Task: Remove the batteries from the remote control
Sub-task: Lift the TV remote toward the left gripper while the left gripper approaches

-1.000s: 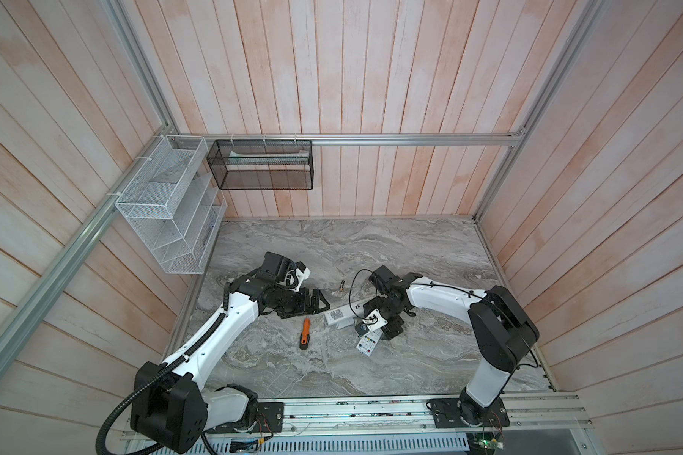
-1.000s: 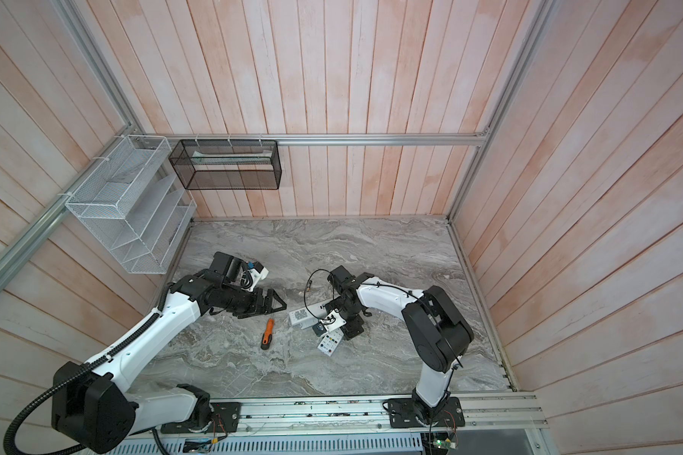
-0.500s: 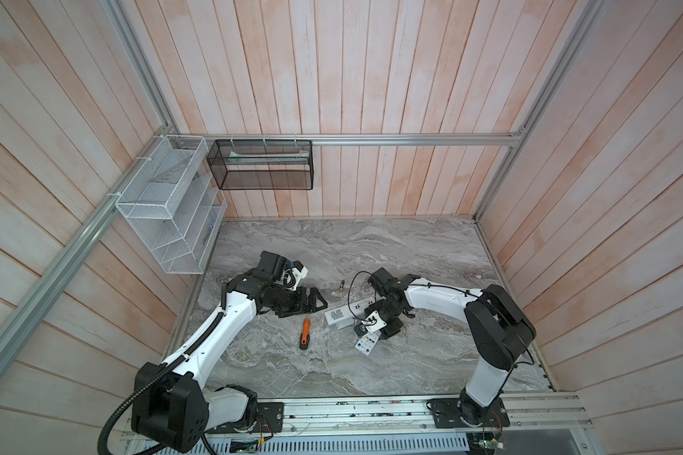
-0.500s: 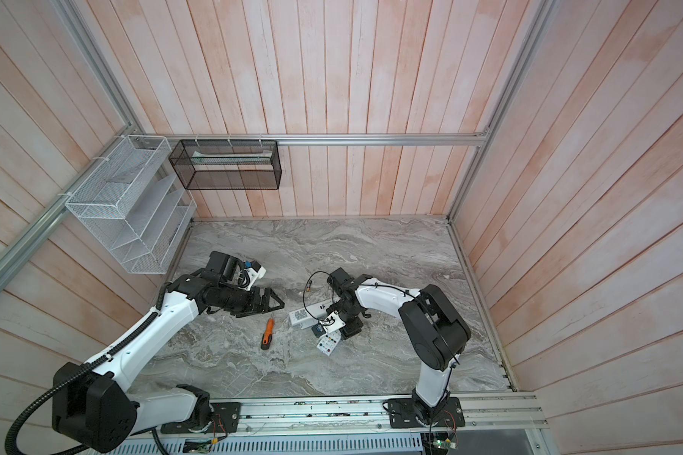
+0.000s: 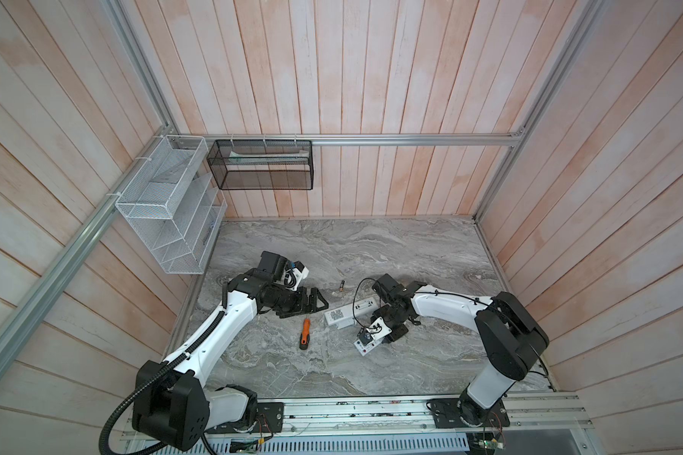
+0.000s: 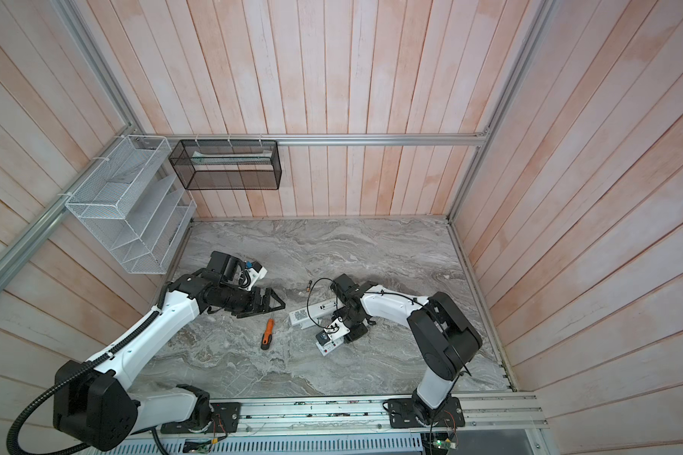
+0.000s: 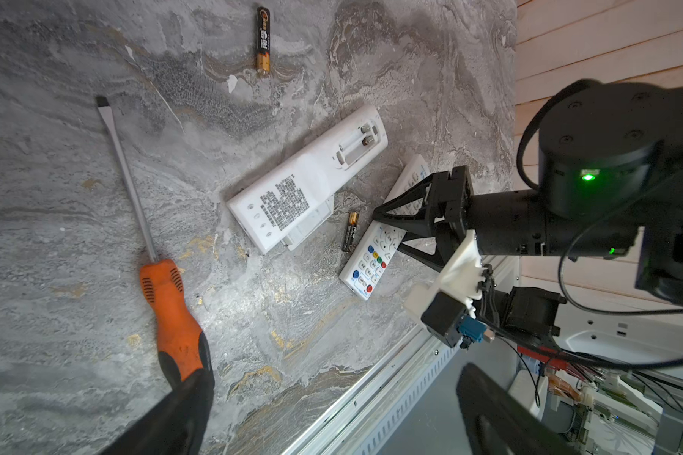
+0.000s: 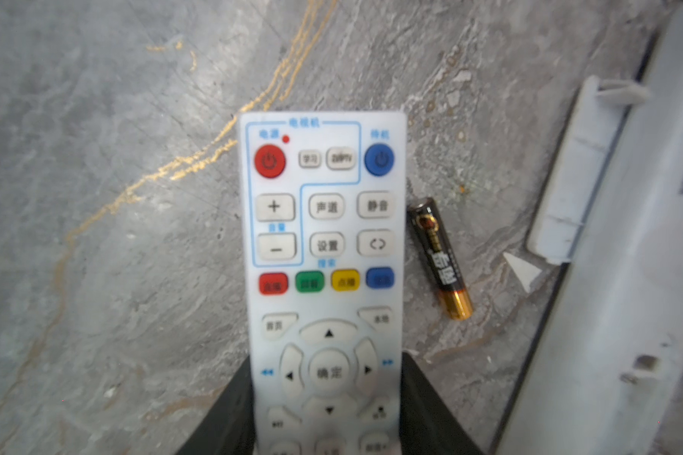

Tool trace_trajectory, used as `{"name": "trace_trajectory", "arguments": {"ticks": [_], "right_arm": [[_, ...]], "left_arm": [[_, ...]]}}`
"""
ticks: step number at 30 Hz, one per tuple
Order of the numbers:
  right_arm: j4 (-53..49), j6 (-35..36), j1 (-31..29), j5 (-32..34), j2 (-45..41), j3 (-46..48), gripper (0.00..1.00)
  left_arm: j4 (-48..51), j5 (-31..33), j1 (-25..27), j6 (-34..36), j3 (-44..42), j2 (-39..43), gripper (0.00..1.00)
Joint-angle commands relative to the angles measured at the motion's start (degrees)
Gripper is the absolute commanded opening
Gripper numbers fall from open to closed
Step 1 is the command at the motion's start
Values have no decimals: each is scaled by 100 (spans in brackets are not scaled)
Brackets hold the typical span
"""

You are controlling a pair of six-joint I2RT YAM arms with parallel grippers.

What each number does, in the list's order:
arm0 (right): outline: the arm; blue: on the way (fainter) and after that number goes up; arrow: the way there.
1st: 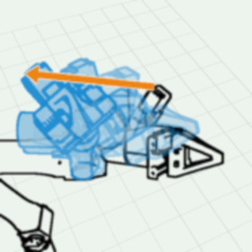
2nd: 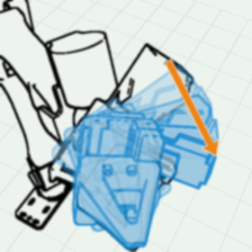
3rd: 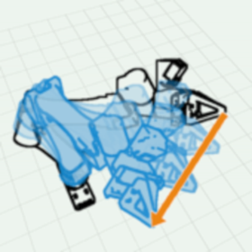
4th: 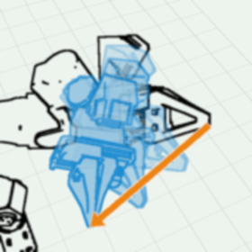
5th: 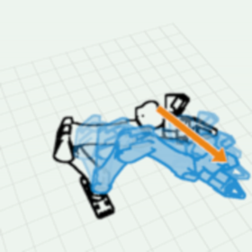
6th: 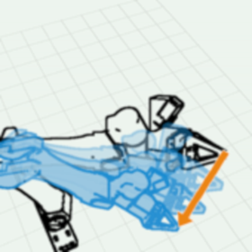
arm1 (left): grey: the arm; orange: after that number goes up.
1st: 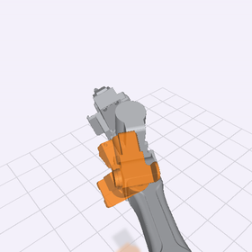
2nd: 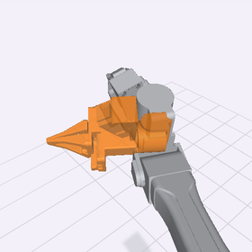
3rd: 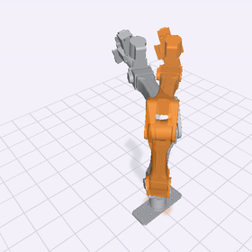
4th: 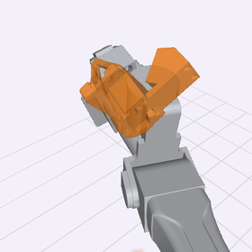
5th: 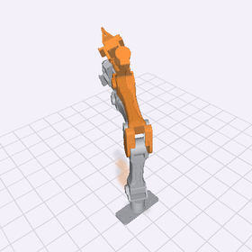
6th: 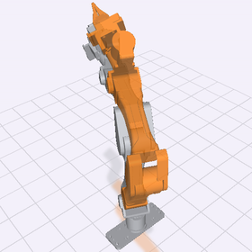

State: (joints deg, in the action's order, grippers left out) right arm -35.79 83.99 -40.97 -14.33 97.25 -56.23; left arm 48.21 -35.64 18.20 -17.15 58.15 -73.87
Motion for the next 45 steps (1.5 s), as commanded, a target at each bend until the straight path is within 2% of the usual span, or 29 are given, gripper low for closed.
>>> {"name": "trace_trajectory", "arguments": {"ticks": [1,6,11,16,19,22,27,33,36,38,43,45], "right_arm": [[-130,-22,-66,82,-169,34,46],[-280,-377,-172,-153,-431,-223,44],[-92,-1368,-192,-693,-1011,-404,44],[1093,-3709,-191,-616,-1720,-378,44],[1483,-4773,-200,-507,-1883,-446,43],[1514,-5382,-237,-322,-1916,-587,43],[1339,-5602,-365,49,-1972,-720,43],[1361,-5753,-459,183,-2110,-779,43],[1295,-5742,-517,221,-2114,-835,43],[1263,-5721,-560,220,-2123,-844,43],[1181,-5635,-632,243,-2123,-881,43],[1154,-5574,-657,240,-2115,-896,43]], "left_arm": [[22,-68,-27,38,-11,-19,99],[68,21,-51,39,90,6,99],[75,46,-118,-27,249,59,100],[-365,-612,-329,-613,413,107,100],[-1064,-1270,-334,-1297,392,100,100],[-1794,-1797,-334,-1985,304,53,100],[-2336,-2139,-168,-2502,419,-66,100],[-2042,-1935,360,-2319,599,-415,99],[-2050,-1856,465,-2379,551,-471,87],[-2063,-1803,466,-2431,509,-471,73],[-2096,-1686,492,-2508,503,-479,66],[-2104,-1666,510,-2529,519,-488,55]]}}
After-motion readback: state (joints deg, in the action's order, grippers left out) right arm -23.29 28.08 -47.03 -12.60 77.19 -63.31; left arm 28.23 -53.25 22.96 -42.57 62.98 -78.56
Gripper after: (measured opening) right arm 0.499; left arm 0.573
